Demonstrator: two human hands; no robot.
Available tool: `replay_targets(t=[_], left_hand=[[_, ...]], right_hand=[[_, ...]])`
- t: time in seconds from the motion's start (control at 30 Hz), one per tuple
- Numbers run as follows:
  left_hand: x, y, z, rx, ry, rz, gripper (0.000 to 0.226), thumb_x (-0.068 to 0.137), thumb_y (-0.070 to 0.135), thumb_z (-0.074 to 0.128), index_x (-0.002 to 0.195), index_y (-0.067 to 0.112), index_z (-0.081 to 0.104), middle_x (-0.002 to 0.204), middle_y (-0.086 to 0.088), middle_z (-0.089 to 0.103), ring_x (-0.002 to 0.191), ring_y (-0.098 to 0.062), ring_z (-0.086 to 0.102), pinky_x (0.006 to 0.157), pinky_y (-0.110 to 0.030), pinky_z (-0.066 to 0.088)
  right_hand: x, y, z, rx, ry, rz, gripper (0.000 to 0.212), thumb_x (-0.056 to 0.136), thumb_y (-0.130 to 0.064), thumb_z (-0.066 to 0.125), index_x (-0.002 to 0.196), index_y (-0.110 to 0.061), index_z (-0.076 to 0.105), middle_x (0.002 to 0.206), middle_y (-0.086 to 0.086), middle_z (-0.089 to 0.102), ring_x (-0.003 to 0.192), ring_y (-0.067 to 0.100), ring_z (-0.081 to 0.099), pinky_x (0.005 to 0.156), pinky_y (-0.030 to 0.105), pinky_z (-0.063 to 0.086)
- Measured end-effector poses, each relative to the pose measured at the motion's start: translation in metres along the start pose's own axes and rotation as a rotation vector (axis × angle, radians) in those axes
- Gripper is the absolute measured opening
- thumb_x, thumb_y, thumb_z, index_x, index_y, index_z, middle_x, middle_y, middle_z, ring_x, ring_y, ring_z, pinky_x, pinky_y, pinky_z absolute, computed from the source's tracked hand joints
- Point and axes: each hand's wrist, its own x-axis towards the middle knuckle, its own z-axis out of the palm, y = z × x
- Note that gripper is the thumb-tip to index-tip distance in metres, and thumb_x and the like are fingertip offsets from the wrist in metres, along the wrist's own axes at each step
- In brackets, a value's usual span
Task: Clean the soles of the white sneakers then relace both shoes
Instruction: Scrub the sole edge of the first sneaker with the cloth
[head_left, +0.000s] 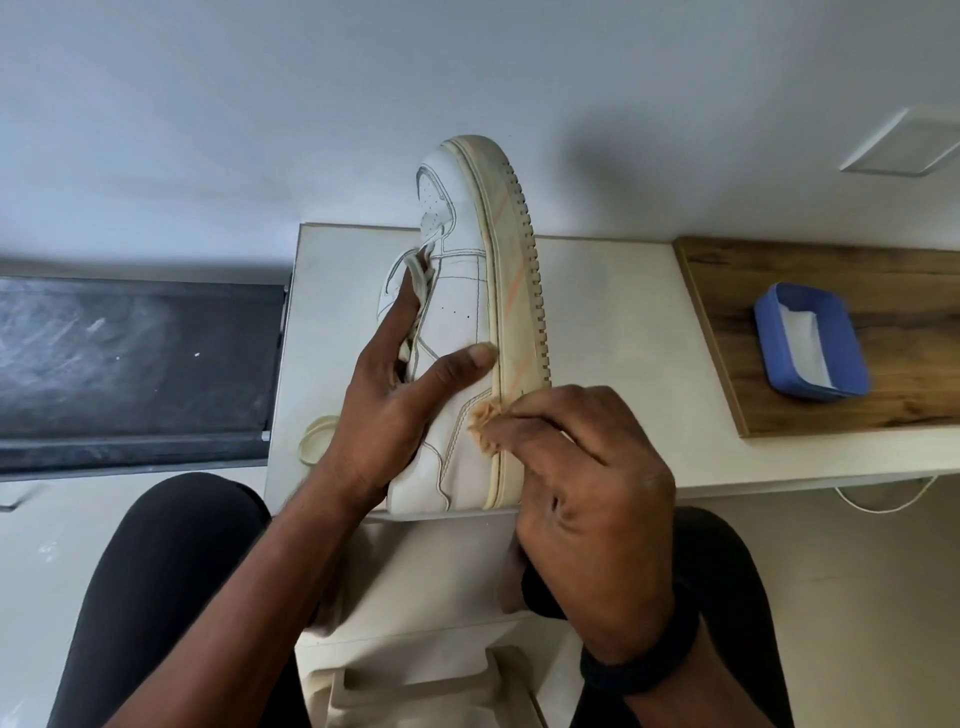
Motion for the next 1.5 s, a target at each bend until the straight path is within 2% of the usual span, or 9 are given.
replay_targets(t=[0.13,0.3,0.53,0.67,0.83,1.0,1.2,1.33,1.5], left_hand=[[-0.002,0.001,0.002,0.019,-0.027,0.031,0.077,0.09,0.021,0.075,0.159,0.023,0.041,0.151,0.0,0.059,0.139,-0.022,0.057,0.116,-0.052,0.046],[-0.005,0.001,0.006,0.068,-0.053,0.05,0.071,0.09,0.015,0.077,0.152,0.029,0.045,0.135,0.026,0.067,0.13,0.0,0.061,0.101,-0.018,0.051],[-0.002,-0.004,-0.001,0.064,-0.01,0.038,0.09,0.081,0.036,0.081,0.16,0.03,0.039,0.157,-0.003,0.053,0.144,-0.027,0.051,0.117,-0.06,0.041],[-0.001,0.0,0.0,0.071,-0.002,0.065,0.092,0.08,0.038,0.078,0.161,0.027,0.037,0.159,0.003,0.051,0.147,-0.021,0.048,0.121,-0.055,0.038],[-0.006,0.0,0.005,0.101,-0.05,0.087,0.085,0.079,0.038,0.076,0.157,0.028,0.042,0.147,0.013,0.062,0.135,-0.009,0.059,0.112,-0.033,0.05],[-0.007,0.003,0.007,0.124,-0.047,0.092,0.09,0.079,0.038,0.077,0.16,0.025,0.039,0.154,0.013,0.056,0.143,-0.009,0.052,0.12,-0.046,0.042],[-0.006,0.002,0.003,0.116,-0.027,0.099,0.089,0.079,0.036,0.077,0.159,0.023,0.04,0.152,0.009,0.059,0.141,-0.014,0.055,0.118,-0.052,0.044],[-0.004,0.001,0.004,0.133,-0.048,0.113,0.092,0.08,0.038,0.078,0.161,0.022,0.037,0.159,0.009,0.051,0.148,-0.011,0.046,0.122,-0.051,0.038],[-0.009,0.001,0.008,0.117,-0.063,0.106,0.088,0.077,0.043,0.079,0.156,0.035,0.04,0.155,0.025,0.05,0.145,0.001,0.045,0.121,-0.031,0.04]], right_hand=[[0.013,0.009,-0.004,0.089,0.065,0.14,0.011,0.085,-0.002,0.072,0.088,-0.01,0.079,0.095,0.004,0.068,0.093,0.018,0.066,0.085,0.022,0.057],[0.018,0.018,-0.009,0.126,0.079,0.233,0.017,0.079,0.004,0.078,0.088,-0.01,0.078,0.097,0.004,0.067,0.093,0.007,0.064,0.084,0.007,0.052],[0.002,0.006,-0.003,0.014,-0.076,0.038,0.018,0.078,0.001,0.082,0.09,-0.012,0.079,0.099,0.003,0.069,0.097,0.02,0.064,0.086,0.03,0.059],[0.009,0.011,-0.005,0.037,-0.003,0.053,0.028,0.08,-0.002,0.078,0.105,-0.013,0.076,0.099,0.002,0.072,0.095,0.02,0.066,0.08,0.039,0.06],[0.018,0.019,-0.012,0.1,0.08,0.219,0.021,0.077,-0.012,0.083,0.097,-0.01,0.076,0.1,0.004,0.068,0.088,0.011,0.065,0.076,0.015,0.055],[0.019,0.018,-0.015,0.089,0.093,0.21,0.012,0.081,-0.008,0.078,0.093,-0.009,0.078,0.096,0.004,0.069,0.089,0.009,0.066,0.082,0.01,0.053],[0.01,0.004,-0.004,0.045,-0.055,0.057,0.016,0.087,0.0,0.071,0.095,-0.012,0.076,0.099,0.003,0.067,0.093,0.019,0.065,0.081,0.032,0.059],[0.024,0.013,-0.01,0.115,0.052,0.121,0.013,0.086,-0.004,0.069,0.09,-0.011,0.078,0.096,0.002,0.069,0.09,0.013,0.067,0.084,0.018,0.056],[0.035,0.026,-0.015,0.053,0.125,0.169,0.016,0.078,0.001,0.081,0.09,-0.009,0.079,0.094,0.003,0.071,0.088,0.004,0.064,0.082,0.002,0.047]])
